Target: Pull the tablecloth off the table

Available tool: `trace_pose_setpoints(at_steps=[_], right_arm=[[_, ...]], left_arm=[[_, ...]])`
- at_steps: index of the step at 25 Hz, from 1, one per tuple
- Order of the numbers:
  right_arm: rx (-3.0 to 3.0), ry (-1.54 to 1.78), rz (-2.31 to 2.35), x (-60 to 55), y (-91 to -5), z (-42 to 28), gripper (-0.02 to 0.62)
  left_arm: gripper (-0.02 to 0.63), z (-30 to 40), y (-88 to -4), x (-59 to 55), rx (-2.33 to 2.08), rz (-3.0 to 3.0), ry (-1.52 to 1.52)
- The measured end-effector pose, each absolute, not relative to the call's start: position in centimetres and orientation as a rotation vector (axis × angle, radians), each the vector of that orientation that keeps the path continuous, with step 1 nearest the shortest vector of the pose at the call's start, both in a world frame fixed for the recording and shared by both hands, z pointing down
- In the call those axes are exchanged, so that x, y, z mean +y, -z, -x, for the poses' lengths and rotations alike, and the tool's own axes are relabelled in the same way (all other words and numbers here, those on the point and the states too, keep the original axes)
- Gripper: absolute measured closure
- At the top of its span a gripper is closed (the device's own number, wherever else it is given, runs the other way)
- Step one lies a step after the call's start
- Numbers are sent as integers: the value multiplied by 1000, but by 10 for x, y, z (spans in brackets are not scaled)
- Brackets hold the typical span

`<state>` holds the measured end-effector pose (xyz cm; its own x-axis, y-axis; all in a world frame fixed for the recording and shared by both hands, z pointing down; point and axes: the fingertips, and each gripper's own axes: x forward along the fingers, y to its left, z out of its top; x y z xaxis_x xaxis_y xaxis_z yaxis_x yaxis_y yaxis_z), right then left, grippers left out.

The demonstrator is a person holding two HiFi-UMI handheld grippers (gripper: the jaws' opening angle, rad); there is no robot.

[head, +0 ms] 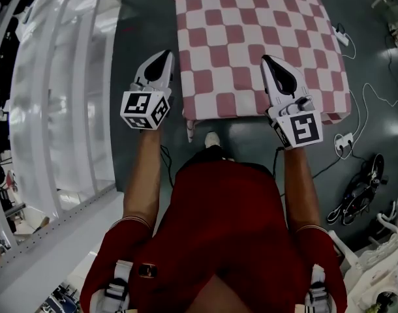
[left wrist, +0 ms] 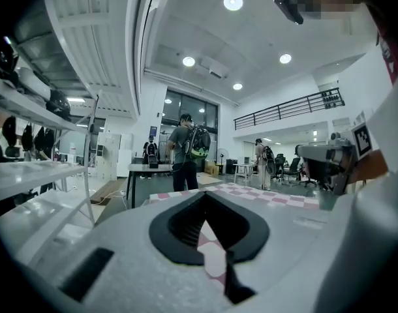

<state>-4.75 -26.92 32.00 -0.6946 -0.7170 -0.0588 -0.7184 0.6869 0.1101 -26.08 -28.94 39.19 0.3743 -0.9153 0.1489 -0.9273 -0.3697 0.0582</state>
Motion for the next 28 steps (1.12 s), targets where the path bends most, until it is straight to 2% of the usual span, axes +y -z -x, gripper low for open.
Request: trace_pose_setpoints(at_steps=[2,3,11,28], right_arm=[[2886,-184,1239,-280,-328,58,586],[2894,-182,1246,-285,-331,66,586],[2935,-177,1274,-314,-349,103,586],[3039,-93,1285,-344,-384,83,586]], left_arm=[[593,273,-407,-303,-1663,-2468,-146],[565,280,-415,-310,-1652,-2456,-147],[465,314,-471,-356,-1523,-2332,-100],[324,313,-577,-405,-1392,-2010,-134]])
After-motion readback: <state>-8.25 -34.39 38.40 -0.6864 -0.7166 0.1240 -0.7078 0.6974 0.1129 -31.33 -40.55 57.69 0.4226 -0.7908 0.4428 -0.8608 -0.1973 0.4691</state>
